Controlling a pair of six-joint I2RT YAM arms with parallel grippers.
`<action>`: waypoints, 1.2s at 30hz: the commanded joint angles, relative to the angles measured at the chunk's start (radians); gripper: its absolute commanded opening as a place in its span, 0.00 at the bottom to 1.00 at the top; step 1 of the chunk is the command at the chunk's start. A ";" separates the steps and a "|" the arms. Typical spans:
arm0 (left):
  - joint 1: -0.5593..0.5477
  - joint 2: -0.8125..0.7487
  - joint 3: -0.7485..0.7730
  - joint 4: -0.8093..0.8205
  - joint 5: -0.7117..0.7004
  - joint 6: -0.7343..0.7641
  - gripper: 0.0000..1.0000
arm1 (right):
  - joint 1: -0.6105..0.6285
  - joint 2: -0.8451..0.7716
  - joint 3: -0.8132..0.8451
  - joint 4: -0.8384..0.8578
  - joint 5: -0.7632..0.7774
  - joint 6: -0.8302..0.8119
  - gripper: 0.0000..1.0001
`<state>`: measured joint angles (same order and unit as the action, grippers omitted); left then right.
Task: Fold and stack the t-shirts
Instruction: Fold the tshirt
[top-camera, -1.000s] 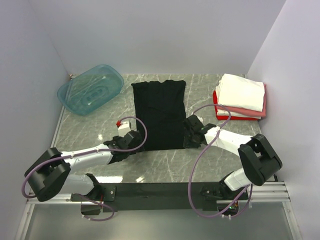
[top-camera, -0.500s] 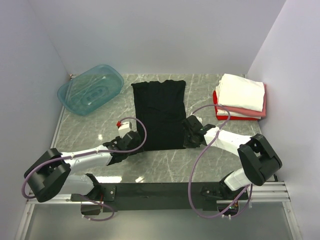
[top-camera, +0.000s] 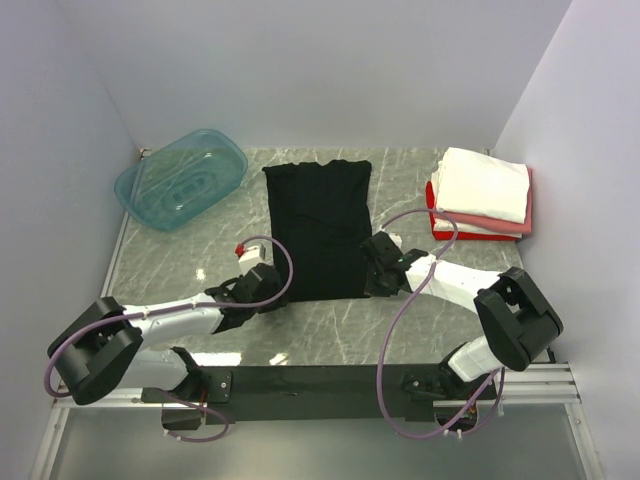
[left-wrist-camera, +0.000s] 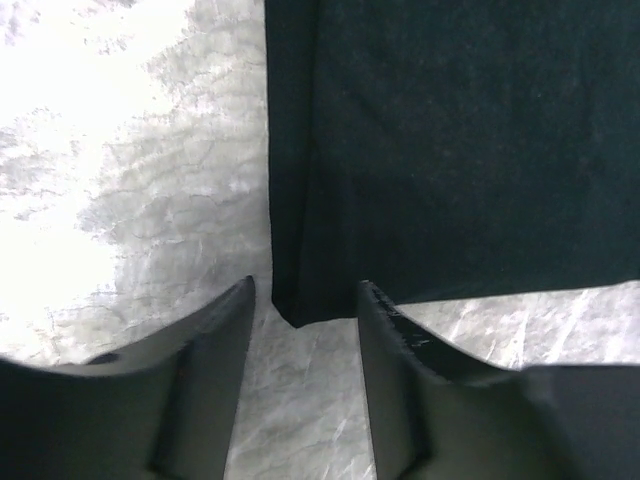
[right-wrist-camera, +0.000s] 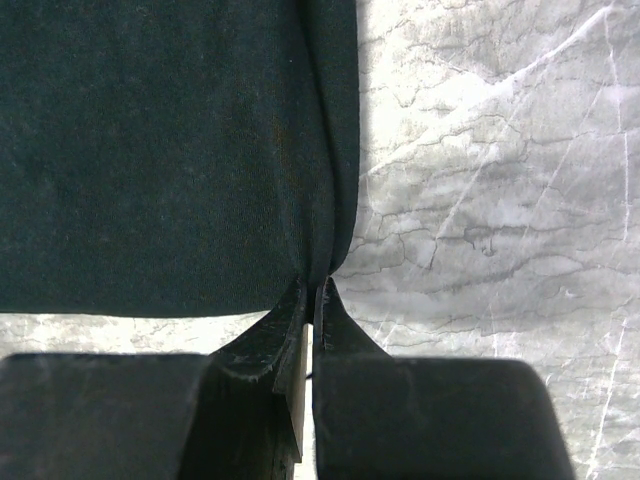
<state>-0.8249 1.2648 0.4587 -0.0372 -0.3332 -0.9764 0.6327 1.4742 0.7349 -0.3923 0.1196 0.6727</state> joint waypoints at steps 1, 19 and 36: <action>-0.002 0.022 -0.048 -0.064 0.068 -0.025 0.49 | 0.018 0.023 0.006 -0.023 0.002 0.011 0.00; -0.065 -0.210 -0.103 -0.208 0.109 -0.037 0.01 | 0.182 -0.199 -0.014 -0.212 0.077 0.105 0.00; -0.335 -0.519 -0.065 -0.466 0.312 -0.119 0.01 | 0.470 -0.437 0.035 -0.623 -0.026 0.200 0.00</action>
<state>-1.1084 0.7425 0.3489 -0.4484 -0.0845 -1.0691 1.0672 1.0798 0.7208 -0.8803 0.1249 0.8505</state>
